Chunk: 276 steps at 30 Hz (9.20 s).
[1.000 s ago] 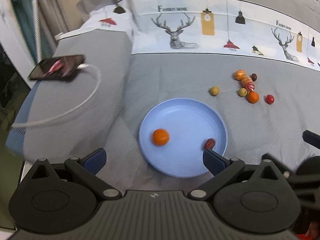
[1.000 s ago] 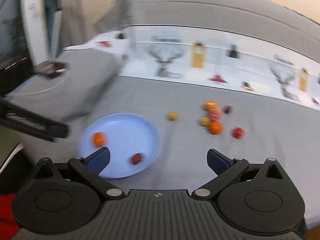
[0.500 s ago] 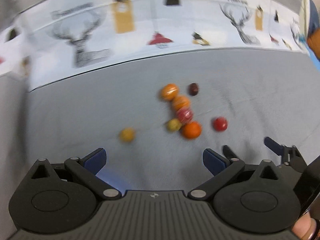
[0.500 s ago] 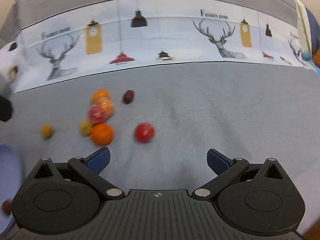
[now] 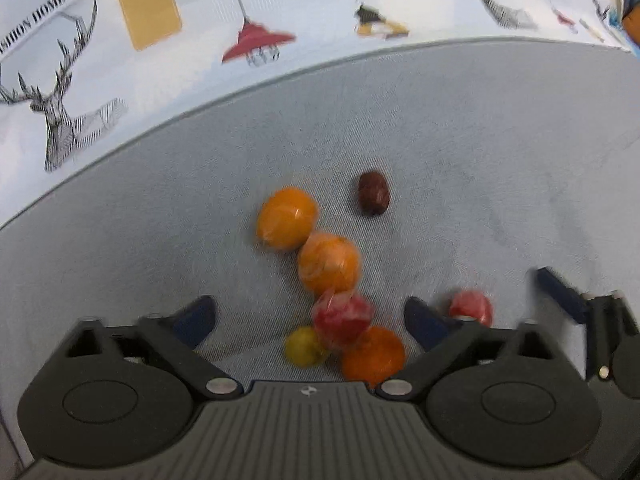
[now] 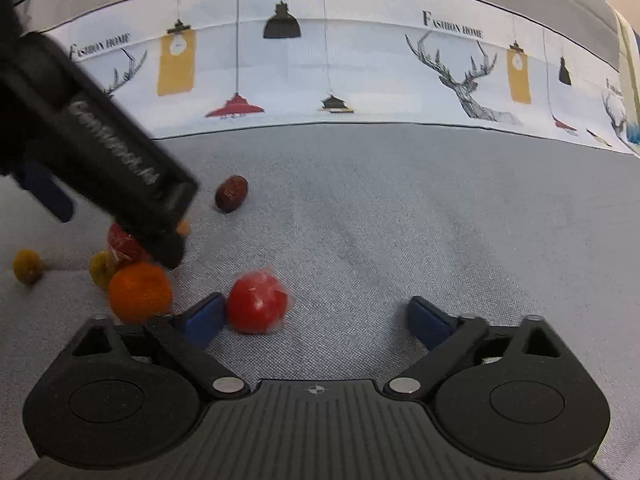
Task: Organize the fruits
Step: 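Grasp a wrapped tomato with the left gripper while the right gripper grasps another, then carry both wrapped tomatoes over the blue plate, then open both grippers to release the tomatoes onto the plate, then lift both grippers away from the plate, then grasp a yellow fruit with the left gripper while the right gripper grasps an orange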
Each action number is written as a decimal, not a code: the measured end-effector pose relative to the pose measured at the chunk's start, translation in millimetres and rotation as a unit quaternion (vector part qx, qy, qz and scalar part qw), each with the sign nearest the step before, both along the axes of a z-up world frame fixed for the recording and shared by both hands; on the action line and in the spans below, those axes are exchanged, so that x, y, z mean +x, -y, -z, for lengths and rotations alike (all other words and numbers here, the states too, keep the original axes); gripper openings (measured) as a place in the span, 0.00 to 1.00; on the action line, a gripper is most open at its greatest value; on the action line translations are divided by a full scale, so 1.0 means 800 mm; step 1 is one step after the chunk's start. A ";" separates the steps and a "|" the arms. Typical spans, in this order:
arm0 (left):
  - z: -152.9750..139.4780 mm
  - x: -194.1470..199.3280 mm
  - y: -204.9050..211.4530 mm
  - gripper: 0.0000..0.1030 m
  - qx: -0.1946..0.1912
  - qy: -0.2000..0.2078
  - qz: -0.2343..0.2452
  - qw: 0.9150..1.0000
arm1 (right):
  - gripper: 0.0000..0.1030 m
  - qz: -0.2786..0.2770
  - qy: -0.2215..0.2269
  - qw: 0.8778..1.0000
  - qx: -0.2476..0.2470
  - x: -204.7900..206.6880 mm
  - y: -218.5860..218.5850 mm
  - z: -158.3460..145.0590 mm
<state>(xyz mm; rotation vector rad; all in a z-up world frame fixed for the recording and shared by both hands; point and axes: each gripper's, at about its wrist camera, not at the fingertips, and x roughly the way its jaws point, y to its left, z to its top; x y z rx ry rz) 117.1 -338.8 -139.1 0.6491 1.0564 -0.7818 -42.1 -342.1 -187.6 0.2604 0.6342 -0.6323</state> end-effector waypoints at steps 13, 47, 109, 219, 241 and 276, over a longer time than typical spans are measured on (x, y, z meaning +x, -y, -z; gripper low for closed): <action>-0.086 -0.018 -0.065 0.31 -0.032 0.053 -0.008 0.998 | 0.29 0.063 0.025 0.997 -0.035 -0.026 0.018 -0.018; -0.197 -0.184 -0.487 0.31 -0.092 0.056 -0.181 0.977 | 0.29 -0.222 0.056 0.973 0.031 -0.170 -0.307 -0.233; -0.134 -0.066 -0.442 0.31 -0.080 0.011 -0.183 0.980 | 0.29 -0.256 -0.028 0.964 0.065 -0.035 -0.321 -0.173; -0.175 -0.177 -0.503 1.00 -0.068 0.096 -0.199 0.973 | 0.99 -0.262 0.000 0.964 0.050 -0.126 -0.345 -0.220; -0.153 -0.122 -0.428 1.00 -0.033 0.083 -0.181 0.979 | 0.99 -0.166 -0.003 0.980 0.107 -0.096 -0.268 -0.162; 0.014 0.065 -0.141 0.25 0.004 -0.028 0.055 0.998 | 0.36 -0.098 0.004 0.995 -0.009 0.057 -0.069 -0.009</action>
